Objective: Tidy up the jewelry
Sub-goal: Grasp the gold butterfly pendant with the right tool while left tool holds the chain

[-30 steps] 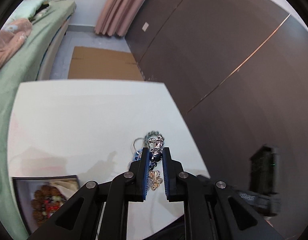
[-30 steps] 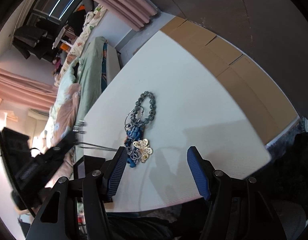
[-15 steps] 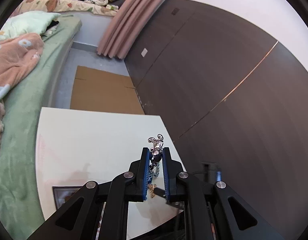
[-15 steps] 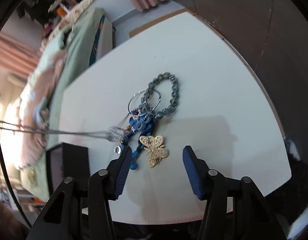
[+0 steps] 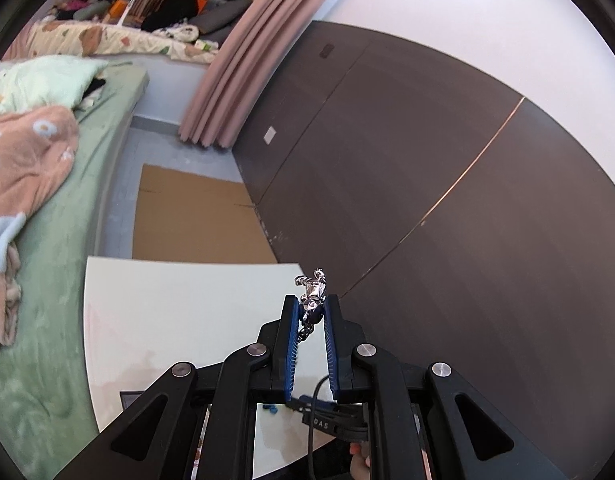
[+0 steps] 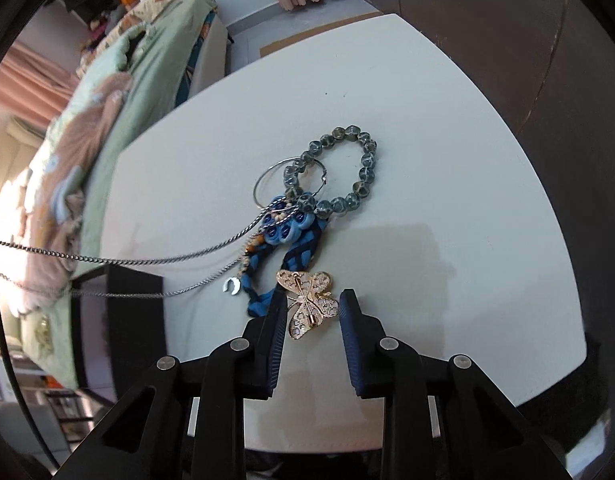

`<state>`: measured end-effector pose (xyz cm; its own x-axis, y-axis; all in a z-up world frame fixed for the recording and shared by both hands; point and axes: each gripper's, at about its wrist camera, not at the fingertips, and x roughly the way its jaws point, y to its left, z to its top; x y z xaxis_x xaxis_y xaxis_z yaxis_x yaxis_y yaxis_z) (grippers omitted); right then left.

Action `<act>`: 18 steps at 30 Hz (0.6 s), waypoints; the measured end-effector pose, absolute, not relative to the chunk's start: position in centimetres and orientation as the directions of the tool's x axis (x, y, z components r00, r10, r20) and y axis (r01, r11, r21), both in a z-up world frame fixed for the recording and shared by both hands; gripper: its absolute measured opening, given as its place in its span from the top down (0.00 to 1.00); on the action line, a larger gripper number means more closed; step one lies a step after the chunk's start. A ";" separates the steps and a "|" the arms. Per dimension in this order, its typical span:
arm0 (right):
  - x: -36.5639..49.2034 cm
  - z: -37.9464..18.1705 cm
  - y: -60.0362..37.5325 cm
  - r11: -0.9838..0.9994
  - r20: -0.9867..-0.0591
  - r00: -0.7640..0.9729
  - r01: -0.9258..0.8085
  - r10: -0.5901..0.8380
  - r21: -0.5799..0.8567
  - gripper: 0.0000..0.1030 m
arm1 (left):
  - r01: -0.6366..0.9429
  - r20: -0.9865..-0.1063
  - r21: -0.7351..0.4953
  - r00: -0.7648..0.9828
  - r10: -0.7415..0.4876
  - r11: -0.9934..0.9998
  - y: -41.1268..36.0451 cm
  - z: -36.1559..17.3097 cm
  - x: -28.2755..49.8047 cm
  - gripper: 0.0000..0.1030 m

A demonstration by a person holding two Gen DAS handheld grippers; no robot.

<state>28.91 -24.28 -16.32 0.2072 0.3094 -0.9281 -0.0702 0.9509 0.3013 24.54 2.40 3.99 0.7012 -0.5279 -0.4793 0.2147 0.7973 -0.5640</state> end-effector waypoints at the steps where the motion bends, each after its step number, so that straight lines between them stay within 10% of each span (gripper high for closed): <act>1: 28.6 -16.3 -24.3 0.948 -0.924 0.210 -0.067 0.319 0.312 0.73 | 0.218 -0.472 -0.564 0.706 -0.528 0.796 2.6 4.4 24.4 0.88; 18: 25.3 -10.2 -25.6 0.864 -0.812 0.306 -0.082 0.497 0.497 0.73 | 0.288 -0.317 -0.521 0.809 -0.495 0.804 5.3 13.9 21.2 0.88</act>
<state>25.33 -25.61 -10.20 0.3058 0.4968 -0.8122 -0.0819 0.8636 0.4974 21.19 5.35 13.88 0.8088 -0.4950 -0.3174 0.2877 0.8039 -0.5205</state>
